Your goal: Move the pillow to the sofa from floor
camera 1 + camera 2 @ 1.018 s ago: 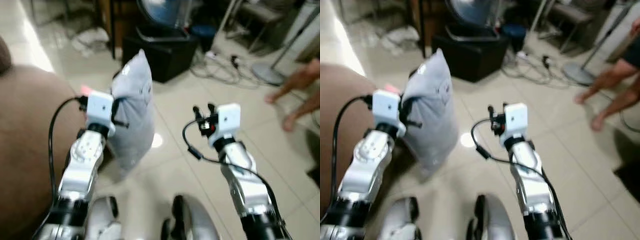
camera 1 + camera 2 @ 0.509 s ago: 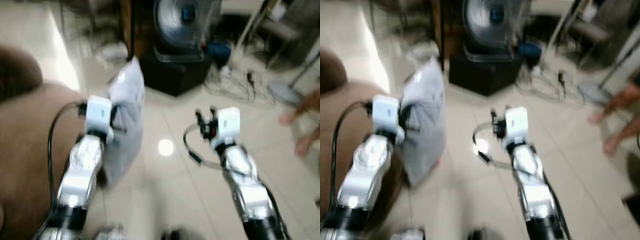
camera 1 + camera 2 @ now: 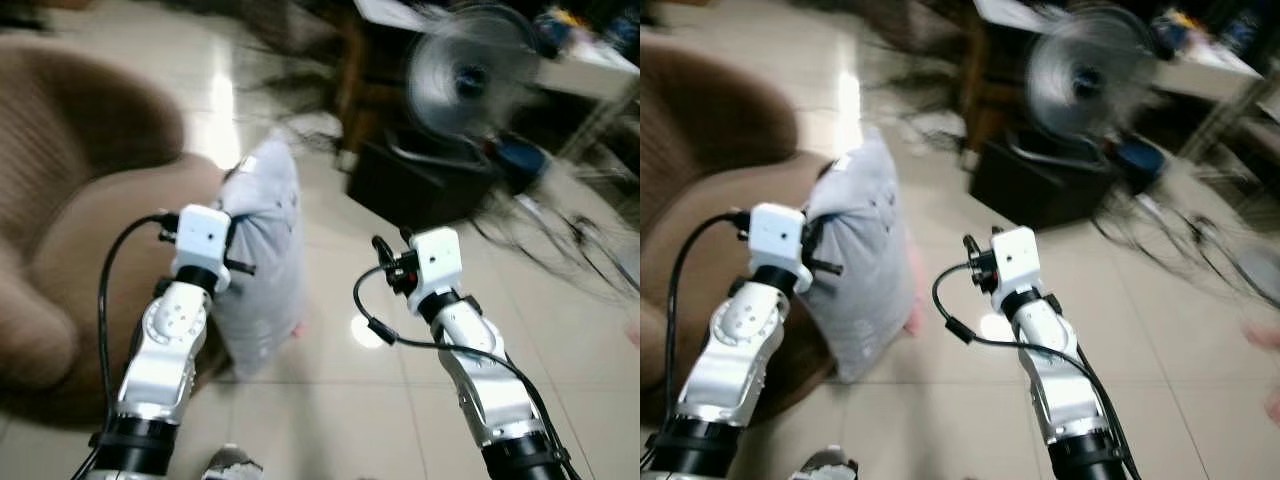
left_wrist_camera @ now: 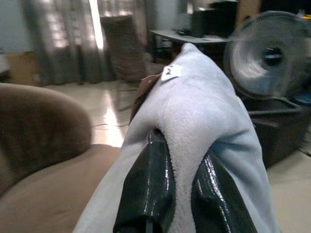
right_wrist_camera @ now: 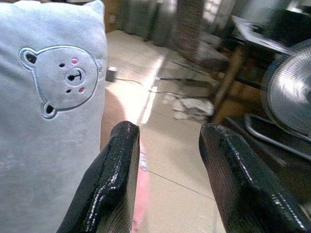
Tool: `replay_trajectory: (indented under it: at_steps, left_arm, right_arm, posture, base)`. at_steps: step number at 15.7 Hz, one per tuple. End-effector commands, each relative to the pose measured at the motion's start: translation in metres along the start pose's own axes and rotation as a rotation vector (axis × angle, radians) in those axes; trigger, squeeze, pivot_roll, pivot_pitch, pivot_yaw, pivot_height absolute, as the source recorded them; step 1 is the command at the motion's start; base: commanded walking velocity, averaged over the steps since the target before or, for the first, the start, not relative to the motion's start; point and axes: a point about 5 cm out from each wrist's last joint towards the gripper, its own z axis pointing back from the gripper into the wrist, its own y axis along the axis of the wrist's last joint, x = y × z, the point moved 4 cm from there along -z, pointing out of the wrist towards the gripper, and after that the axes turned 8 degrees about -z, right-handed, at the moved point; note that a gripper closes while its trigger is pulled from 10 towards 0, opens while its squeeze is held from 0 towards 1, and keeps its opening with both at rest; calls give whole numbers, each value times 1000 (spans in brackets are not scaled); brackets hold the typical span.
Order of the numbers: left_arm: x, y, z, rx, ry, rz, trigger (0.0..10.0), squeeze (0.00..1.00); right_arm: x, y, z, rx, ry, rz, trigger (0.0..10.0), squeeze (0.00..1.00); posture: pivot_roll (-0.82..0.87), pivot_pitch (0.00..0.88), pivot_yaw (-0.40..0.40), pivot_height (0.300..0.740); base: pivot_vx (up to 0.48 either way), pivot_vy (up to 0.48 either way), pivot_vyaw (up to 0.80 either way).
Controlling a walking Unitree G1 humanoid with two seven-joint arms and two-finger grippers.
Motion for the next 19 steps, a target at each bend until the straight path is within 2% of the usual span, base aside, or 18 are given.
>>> replay_trajectory:
  at_steps: [1, 6, 12, 14, 16, 18, 19]
  left_arm:
    - [-2, 23, -5, 97, 10, -18, 10000, 0]
    - [-2, 22, -13, 78, -16, -44, 10000, 0]
    - [5, 22, -16, 79, -51, -48, 10000, 0]
    - [6, 22, -17, 80, -62, -53, 10000, 0]
    - [6, 17, -19, 55, -68, -49, 10000, 0]
    - [17, 6, -24, -13, -146, -70, 10000, 0]
    - [23, 6, -28, -6, -195, -96, 10000, 0]
  right_arm:
    - [4, -2, 1, -3, -4, 10, 10000, 0]
    - [6, -7, 4, -8, -17, -2, 10000, 0]
    - [10, -12, 8, -13, -41, 1, 10000, 0]
    - [11, -16, 9, -24, -55, -36, 10000, 0]
    - [7, -20, 11, -43, -21, -29, 10000, 0]
    - [2, -22, 15, -49, 26, -28, 10000, 0]
    - [1, -22, 17, -52, 41, -27, 10000, 0]
  posture:
    - [133, 20, -167, 740]
    - [130, 16, -138, 740]
    - [129, 9, -122, 740]
    - [129, 12, -116, 740]
    - [130, 20, -112, 740]
    - [135, 26, -115, 740]
    - [142, 38, -117, 740]
  base:
    - [337, 0, 800]
    - [379, 0, 800]
    - [382, 0, 800]
    - [381, 0, 0]
    - [323, 0, 0]
    - [0, 0, 0]
    - [0, 0, 0]
